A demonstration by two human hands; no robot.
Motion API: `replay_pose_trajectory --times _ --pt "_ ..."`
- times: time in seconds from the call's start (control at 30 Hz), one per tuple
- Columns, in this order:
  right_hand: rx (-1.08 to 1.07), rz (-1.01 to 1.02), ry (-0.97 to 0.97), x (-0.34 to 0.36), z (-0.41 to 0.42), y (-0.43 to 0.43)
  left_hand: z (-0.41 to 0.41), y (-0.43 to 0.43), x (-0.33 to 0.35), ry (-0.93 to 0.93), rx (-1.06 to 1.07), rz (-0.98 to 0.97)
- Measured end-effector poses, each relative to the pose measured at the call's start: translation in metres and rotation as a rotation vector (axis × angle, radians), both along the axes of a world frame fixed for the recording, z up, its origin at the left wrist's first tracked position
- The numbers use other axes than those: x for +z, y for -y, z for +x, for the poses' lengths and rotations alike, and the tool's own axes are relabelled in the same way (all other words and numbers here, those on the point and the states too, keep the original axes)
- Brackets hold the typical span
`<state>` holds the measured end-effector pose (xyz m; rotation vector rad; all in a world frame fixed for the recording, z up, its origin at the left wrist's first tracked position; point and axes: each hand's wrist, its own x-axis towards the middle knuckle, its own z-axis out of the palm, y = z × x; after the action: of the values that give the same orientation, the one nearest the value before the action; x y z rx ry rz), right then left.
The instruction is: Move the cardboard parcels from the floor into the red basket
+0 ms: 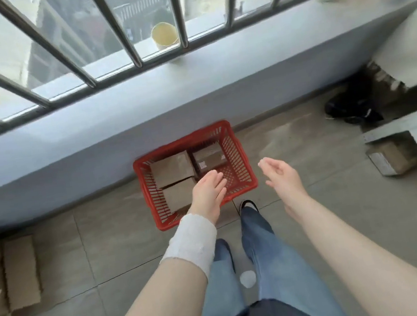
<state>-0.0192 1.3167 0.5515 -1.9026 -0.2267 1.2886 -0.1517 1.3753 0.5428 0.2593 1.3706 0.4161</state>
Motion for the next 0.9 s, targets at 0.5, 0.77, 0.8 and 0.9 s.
replay_pose_trajectory --times 0.5,0.77,0.8,0.9 --pt "-0.538 0.109 -0.053 0.077 -0.021 0.202 0.055 0.165 0.073 0.098 -0.501 0.109" --pt "-0.862 0.180 -0.038 0.085 -0.001 0.364 0.105 0.314 0.092 0.118 -0.791 0.138" --pt "-0.893 0.180 -0.035 0.084 0.000 0.388 0.110 0.337 0.091 0.113 -0.818 0.145" --pt "-0.996 0.184 -0.012 0.081 -0.002 0.470 0.119 0.410 0.088 0.131 -0.939 0.136"
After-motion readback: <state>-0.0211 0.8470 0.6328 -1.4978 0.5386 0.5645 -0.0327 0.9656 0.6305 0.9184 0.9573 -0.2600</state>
